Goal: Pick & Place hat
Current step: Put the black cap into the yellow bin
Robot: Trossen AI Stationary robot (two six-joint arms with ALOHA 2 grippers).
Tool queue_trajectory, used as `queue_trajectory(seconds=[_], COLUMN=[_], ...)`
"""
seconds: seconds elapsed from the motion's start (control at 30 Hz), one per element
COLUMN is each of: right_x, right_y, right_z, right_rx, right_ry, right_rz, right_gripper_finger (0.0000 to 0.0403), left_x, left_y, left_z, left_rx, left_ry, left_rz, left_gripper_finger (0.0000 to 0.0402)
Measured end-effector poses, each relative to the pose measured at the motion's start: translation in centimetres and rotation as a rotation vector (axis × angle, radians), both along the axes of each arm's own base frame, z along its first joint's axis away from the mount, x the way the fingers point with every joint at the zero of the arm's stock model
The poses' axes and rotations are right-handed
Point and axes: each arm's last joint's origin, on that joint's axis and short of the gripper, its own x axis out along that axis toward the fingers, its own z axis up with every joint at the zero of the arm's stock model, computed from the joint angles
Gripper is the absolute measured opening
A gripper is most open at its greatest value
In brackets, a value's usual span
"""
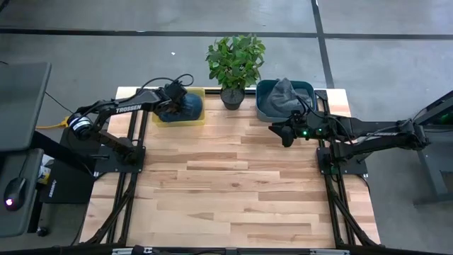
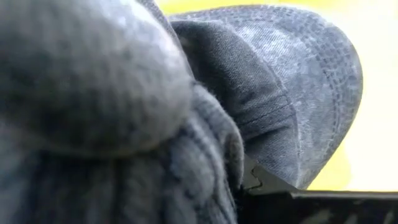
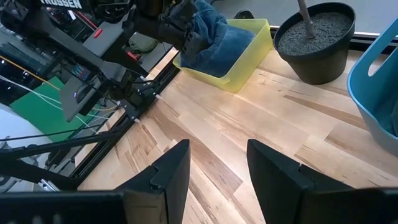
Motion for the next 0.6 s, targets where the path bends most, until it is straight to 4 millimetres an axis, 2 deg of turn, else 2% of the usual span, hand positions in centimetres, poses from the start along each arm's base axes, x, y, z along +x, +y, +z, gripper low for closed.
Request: queue_trajectory(seconds=[0.27,0.6], right_x=[0.0,0.0], right_y=[0.0,0.0], right_z=[0.0,0.0], right_rx=[0.0,0.001], right_ry=[0.0,0.0], right_rz=[-0.001,0.002], right_gripper_finger=[0.0154,0.0154], left_x=[-0.8,-0.7], left_y=[-0.7,-0.7], left_z=[-2.0,-2.2], left_rx=[-0.018,-0.026], left_ry=[0.014,-0.004], left_rz=[0.01,-0.01], left_gripper_finger=[0.0,0.0007])
